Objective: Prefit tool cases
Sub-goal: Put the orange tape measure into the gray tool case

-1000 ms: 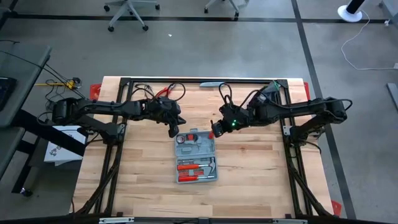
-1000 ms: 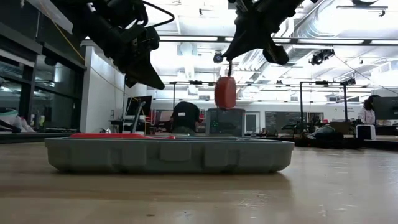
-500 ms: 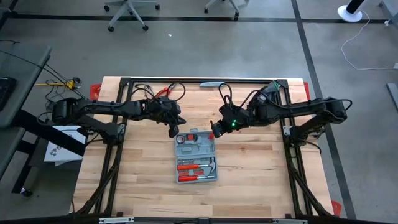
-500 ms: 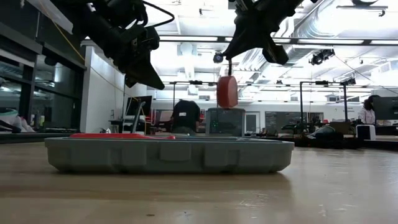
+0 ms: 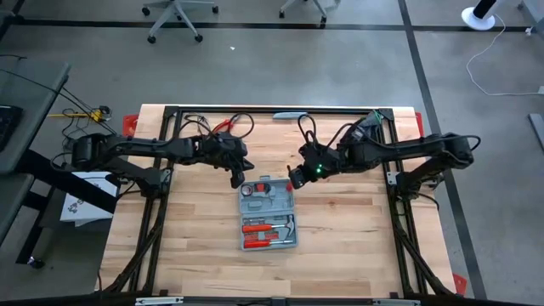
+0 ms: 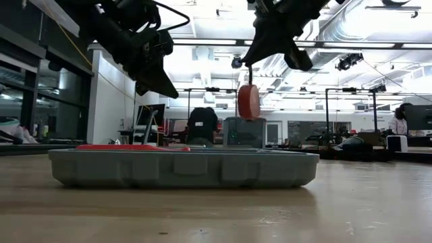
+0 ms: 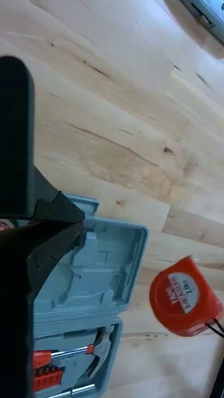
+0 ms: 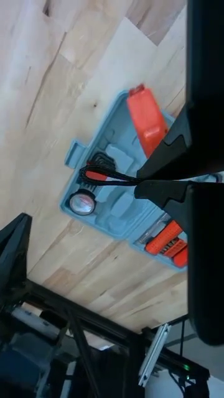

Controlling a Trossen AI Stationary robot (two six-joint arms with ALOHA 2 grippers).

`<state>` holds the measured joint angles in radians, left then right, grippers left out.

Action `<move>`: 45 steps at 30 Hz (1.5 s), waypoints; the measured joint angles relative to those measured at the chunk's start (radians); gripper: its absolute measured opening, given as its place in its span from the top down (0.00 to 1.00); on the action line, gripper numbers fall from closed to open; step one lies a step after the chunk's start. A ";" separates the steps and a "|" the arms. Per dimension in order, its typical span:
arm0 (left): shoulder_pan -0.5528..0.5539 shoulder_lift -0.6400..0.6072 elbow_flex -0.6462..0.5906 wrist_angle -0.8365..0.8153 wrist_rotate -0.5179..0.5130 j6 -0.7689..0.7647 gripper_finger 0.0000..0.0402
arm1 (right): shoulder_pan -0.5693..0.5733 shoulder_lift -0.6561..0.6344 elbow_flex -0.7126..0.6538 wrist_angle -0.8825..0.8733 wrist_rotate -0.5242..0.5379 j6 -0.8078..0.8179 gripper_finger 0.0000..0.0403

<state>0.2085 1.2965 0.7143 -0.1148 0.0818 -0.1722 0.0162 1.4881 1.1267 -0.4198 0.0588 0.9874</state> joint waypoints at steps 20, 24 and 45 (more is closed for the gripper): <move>-0.013 0.070 0.001 -0.007 0.005 -0.010 1.00 | 0.014 0.146 0.000 0.093 -0.056 -0.020 1.00; -0.014 0.071 0.001 -0.008 0.005 -0.009 1.00 | -0.009 0.147 0.000 0.095 -0.062 -0.035 1.00; -0.013 0.071 0.001 -0.029 0.004 -0.009 1.00 | -0.115 0.246 0.000 0.206 -0.258 -0.158 1.00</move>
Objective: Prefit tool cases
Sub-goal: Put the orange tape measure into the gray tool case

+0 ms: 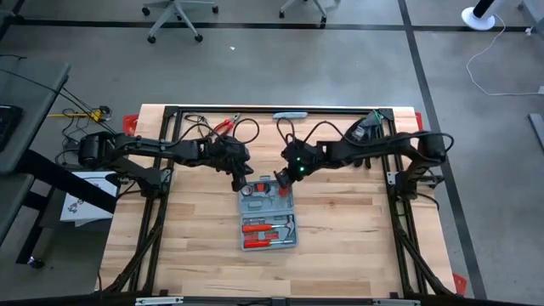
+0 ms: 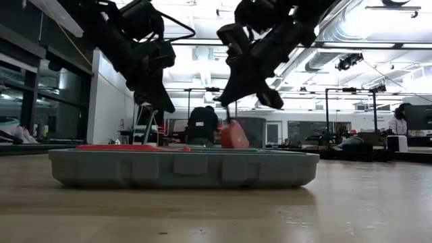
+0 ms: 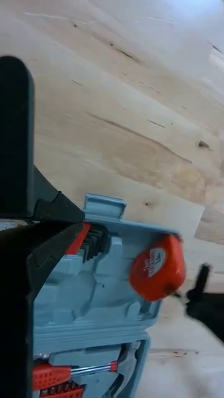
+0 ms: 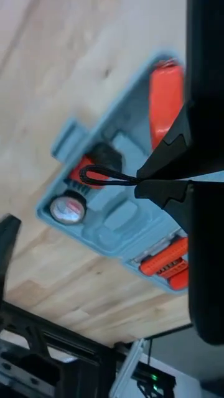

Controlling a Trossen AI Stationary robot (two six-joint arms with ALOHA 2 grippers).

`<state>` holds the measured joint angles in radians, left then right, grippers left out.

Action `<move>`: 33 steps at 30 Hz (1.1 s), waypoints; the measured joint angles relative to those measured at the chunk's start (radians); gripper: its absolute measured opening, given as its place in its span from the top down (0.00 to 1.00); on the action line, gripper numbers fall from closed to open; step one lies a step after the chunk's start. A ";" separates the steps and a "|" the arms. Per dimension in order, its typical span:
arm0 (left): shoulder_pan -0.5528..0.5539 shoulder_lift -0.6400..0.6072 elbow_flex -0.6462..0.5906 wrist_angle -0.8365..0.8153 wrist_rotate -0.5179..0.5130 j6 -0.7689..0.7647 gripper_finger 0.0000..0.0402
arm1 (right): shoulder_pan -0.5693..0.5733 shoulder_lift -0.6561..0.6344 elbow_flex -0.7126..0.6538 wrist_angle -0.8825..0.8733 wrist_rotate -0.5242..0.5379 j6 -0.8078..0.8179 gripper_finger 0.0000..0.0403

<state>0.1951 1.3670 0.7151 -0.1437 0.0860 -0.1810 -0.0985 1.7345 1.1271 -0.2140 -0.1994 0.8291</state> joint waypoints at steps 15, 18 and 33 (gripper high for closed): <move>0.002 -0.011 0.000 -0.049 0.051 0.000 1.00 | 0.048 0.049 0.000 0.033 0.006 0.008 1.00; 0.003 -0.041 0.011 -0.039 0.050 -0.006 1.00 | 0.047 0.038 0.000 0.038 0.029 0.008 1.00; 0.054 -0.283 0.040 0.021 0.050 -0.023 1.00 | 0.015 0.013 0.000 0.016 0.007 -0.028 1.00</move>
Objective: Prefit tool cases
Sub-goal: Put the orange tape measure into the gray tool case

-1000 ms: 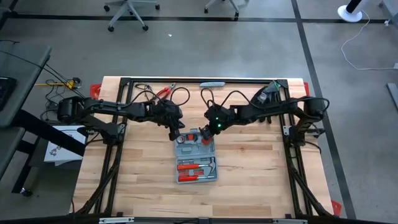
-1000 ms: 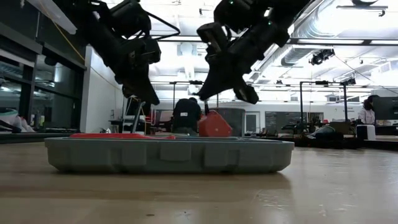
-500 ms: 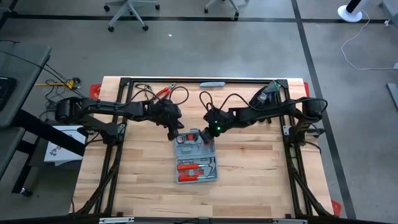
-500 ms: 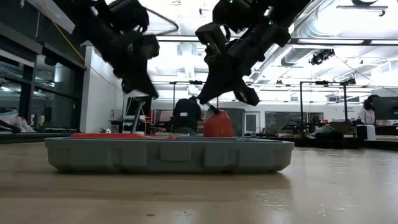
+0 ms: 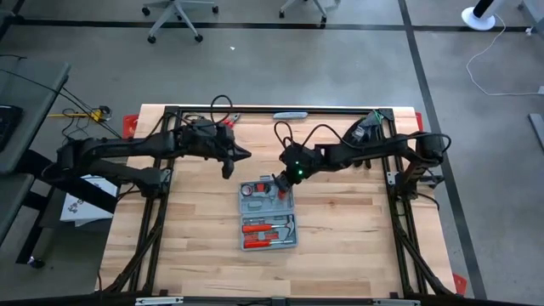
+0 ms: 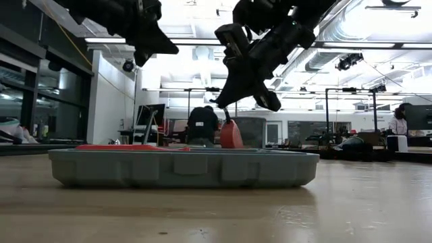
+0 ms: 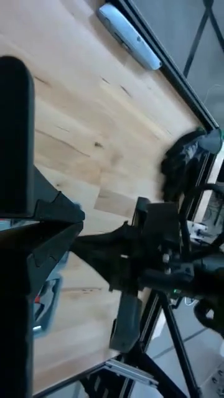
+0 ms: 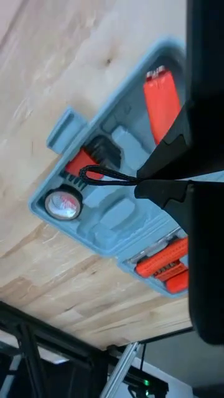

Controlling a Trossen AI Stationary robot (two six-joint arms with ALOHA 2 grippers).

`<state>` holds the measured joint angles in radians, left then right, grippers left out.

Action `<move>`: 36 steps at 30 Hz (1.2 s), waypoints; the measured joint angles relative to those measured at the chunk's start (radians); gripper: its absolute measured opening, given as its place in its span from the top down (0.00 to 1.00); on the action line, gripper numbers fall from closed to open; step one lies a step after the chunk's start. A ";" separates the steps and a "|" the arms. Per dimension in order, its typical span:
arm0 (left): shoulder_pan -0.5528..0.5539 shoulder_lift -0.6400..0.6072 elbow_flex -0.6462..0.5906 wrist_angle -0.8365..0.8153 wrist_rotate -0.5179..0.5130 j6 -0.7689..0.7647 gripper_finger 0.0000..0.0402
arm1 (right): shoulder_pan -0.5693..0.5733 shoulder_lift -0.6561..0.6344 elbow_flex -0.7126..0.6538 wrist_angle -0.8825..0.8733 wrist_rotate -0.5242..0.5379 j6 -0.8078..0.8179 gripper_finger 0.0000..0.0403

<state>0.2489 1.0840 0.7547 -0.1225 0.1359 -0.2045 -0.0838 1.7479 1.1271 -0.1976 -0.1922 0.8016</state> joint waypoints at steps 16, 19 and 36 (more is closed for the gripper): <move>-0.001 -0.002 -0.005 -0.065 -0.015 -0.011 1.00 | -0.039 0.022 0.000 0.050 -0.066 -0.036 1.00; -0.001 -0.002 -0.005 -0.066 -0.016 -0.012 1.00 | -0.032 0.059 0.000 0.094 -0.078 -0.015 1.00; -0.001 0.002 -0.006 -0.076 -0.030 -0.022 1.00 | -0.007 0.141 0.000 0.191 -0.105 0.014 1.00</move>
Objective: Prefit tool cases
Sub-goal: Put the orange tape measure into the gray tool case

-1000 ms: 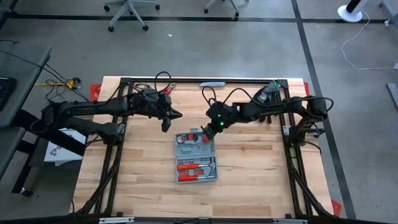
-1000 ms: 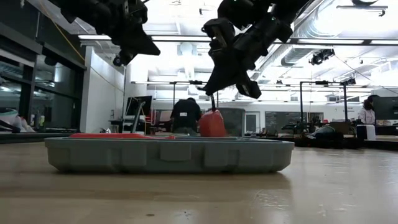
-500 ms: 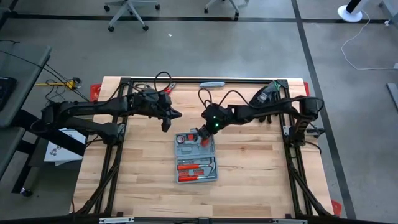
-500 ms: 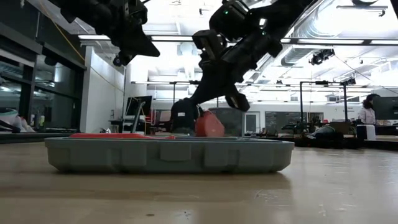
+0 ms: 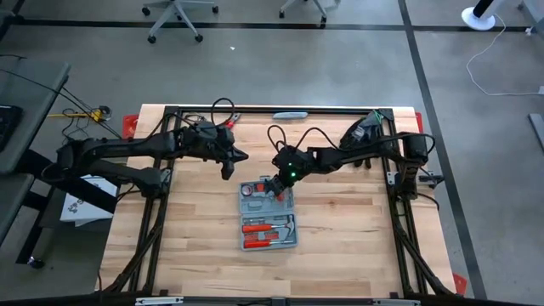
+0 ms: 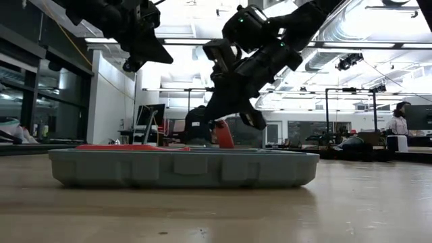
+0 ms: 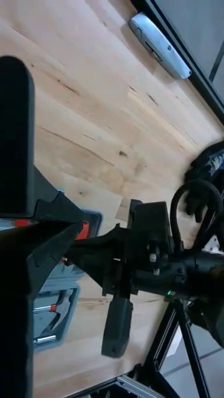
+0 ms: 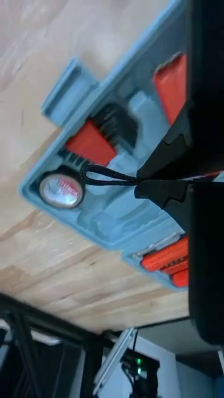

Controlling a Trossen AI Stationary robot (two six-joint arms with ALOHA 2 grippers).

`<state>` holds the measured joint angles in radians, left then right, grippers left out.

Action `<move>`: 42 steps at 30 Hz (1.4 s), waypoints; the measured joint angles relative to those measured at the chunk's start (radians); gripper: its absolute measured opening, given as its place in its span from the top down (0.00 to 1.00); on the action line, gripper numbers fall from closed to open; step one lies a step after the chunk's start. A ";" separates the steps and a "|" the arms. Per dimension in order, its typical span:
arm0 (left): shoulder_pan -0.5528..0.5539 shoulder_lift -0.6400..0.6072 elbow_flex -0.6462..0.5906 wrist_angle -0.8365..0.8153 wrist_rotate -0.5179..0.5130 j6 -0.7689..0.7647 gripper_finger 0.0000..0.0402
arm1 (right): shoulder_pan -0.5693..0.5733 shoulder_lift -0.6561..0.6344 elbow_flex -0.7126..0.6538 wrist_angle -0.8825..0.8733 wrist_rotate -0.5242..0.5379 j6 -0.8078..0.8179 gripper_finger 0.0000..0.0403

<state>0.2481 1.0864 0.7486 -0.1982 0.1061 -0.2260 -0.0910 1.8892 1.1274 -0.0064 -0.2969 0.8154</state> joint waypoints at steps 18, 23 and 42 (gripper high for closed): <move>-0.006 0.038 0.000 -0.020 -0.004 0.000 1.00 | 0.032 0.041 0.000 -0.067 0.037 0.040 1.00; -0.006 0.038 0.000 -0.023 -0.008 0.000 1.00 | 0.066 0.040 -0.001 -0.096 0.066 0.031 1.00; -0.006 0.038 0.000 -0.025 -0.026 0.019 1.00 | 0.130 -0.064 -0.001 -0.302 0.291 0.073 0.71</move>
<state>0.2420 1.1248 0.7486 -0.2234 0.0799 -0.2075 0.0391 1.8248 1.1263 -0.3083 -0.0058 0.8888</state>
